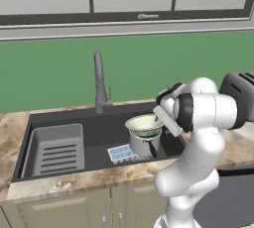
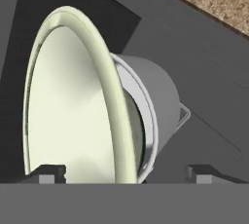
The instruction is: Pick the bowl and saucepan and place them in the sink. Then turn on the water.
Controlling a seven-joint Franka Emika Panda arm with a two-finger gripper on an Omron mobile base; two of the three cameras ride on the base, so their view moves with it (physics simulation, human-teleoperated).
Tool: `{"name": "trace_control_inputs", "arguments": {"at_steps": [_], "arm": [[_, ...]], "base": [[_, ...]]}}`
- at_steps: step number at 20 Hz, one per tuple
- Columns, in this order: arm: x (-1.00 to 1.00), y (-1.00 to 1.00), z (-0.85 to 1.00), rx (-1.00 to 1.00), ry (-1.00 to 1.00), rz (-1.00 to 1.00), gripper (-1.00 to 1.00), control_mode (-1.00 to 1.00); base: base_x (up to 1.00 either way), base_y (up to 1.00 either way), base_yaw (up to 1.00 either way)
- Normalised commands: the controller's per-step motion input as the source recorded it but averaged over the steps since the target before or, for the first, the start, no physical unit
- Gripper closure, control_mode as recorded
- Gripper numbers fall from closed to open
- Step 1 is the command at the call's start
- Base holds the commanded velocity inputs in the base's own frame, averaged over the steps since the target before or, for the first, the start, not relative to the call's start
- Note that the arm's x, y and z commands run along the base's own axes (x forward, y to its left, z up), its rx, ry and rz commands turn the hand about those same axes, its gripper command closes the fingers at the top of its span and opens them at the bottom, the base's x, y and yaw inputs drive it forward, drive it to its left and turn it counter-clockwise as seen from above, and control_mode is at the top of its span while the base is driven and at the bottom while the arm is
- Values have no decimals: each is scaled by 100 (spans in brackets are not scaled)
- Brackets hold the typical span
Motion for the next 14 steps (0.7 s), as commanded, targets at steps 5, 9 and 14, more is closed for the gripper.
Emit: {"name": "trace_control_inputs", "arguments": {"at_steps": [5,9,14], "arm": [[-17,-10,38,0,5,-2,-100,-100],[-32,-8,44,0,3,-3,-100,-100],[-24,-1,35,-1,0,-2,-100,-100]], "base": [[0,0,0],[0,0,0],[0,0,0]]}}
